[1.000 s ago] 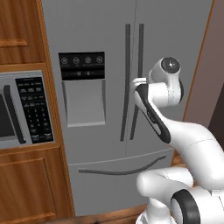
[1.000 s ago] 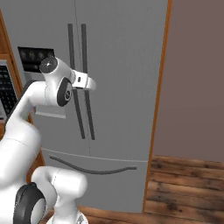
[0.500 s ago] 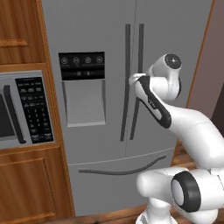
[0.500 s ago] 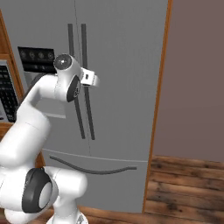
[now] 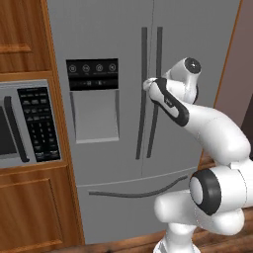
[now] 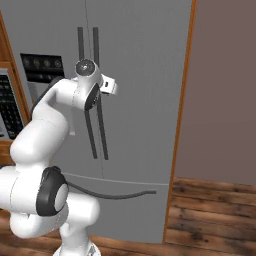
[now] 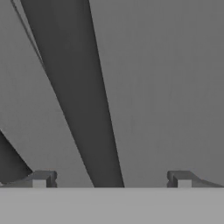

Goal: Gather the sweet potato and mushroom from the fridge and place them on a tray on the dining counter. Then gather the chicken drumstick and fish from the fridge and place them on the other tray.

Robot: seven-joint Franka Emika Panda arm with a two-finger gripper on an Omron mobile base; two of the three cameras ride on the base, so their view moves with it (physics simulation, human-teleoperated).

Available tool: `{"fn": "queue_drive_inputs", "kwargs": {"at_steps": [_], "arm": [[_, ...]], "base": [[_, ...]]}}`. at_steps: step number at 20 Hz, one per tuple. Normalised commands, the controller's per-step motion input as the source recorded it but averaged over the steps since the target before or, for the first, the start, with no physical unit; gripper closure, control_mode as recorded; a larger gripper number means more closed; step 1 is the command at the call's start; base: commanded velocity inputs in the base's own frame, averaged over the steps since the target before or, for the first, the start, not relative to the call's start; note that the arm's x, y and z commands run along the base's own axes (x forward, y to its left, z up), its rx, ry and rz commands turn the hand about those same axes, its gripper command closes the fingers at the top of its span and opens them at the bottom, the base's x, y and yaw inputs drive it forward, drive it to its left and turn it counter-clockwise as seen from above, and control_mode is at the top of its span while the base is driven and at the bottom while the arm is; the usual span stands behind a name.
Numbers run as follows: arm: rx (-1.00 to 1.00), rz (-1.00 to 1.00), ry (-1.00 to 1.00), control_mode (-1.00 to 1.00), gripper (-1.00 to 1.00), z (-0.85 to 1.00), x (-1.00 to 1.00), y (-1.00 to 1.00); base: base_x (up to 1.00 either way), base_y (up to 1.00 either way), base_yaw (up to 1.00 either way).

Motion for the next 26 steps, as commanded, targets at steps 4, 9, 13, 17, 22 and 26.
{"fn": "queue_drive_inputs", "kwargs": {"at_steps": [4, 9, 13, 17, 22, 26], "arm": [[0.02, 0.00, 0.00, -1.00, -1.00, 0.00, 0.58, 0.07], [0.00, 0.00, 0.02, -1.00, 1.00, -0.05, 0.51, 0.09], [-0.01, 0.00, 0.05, -1.00, 1.00, -0.06, 0.14, 0.00], [-0.03, 0.00, 0.00, -1.00, 1.00, -0.01, -0.20, -0.01], [-0.03, -0.01, 0.00, -1.00, 1.00, 0.06, -0.67, -0.11], [-0.03, -0.02, -0.01, -1.00, 1.00, 0.14, -1.00, -0.19]], "base": [[0.00, 0.00, 0.00], [0.00, 0.00, 0.00], [0.00, 0.00, 0.00], [0.00, 0.00, 0.00], [0.00, 0.00, 0.00], [0.00, 0.00, 0.00]]}}
